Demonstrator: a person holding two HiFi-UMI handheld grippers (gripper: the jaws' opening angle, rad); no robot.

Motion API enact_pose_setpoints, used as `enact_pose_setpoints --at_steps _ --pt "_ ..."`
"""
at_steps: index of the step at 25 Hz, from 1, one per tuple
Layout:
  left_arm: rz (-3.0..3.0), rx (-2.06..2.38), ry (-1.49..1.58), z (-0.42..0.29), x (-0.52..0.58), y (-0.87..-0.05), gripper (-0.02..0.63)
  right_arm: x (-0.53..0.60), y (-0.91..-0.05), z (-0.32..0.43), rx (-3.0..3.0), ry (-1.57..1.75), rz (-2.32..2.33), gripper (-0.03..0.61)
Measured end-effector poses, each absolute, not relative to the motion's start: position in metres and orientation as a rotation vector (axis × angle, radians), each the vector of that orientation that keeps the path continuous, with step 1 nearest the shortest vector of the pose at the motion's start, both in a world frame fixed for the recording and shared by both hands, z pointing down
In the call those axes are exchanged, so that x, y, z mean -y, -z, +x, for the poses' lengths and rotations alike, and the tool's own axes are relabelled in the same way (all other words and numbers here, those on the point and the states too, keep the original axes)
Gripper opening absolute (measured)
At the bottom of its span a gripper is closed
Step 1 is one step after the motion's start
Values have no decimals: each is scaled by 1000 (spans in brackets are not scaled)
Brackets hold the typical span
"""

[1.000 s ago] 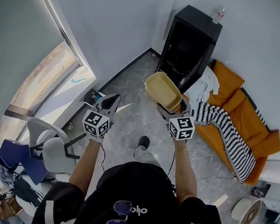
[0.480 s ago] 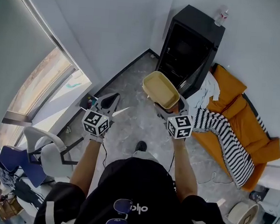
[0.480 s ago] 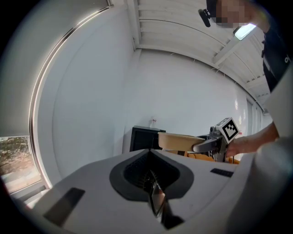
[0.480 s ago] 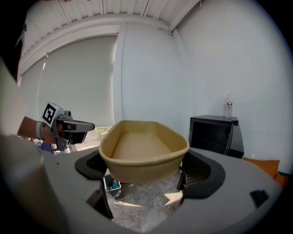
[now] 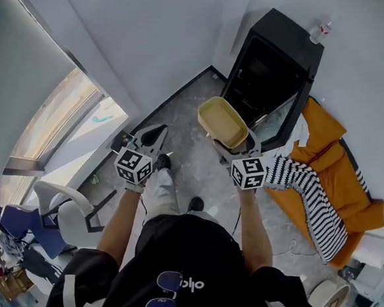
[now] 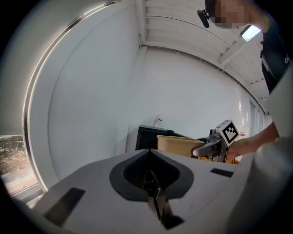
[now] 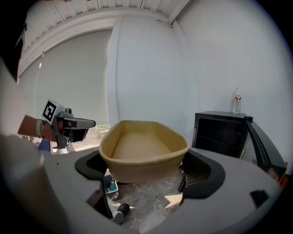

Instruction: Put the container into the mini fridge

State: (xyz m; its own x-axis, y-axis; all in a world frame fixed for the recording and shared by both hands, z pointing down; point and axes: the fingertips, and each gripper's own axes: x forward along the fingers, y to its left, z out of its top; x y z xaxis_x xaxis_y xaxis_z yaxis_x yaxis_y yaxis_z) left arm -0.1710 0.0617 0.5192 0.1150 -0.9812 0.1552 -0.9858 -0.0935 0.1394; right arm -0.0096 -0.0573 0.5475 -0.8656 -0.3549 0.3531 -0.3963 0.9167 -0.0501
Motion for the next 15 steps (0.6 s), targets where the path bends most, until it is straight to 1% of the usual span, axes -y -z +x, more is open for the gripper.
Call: enact_pose_setpoints --at_steps 10,15 --pt "2345 1820 -59 -279 60 -496 8 151 -537 -109 2708 -187 716 505" --pt "2389 1759 -64 -325 98 -488 8 179 -538 -156 2688 -202 782 505"
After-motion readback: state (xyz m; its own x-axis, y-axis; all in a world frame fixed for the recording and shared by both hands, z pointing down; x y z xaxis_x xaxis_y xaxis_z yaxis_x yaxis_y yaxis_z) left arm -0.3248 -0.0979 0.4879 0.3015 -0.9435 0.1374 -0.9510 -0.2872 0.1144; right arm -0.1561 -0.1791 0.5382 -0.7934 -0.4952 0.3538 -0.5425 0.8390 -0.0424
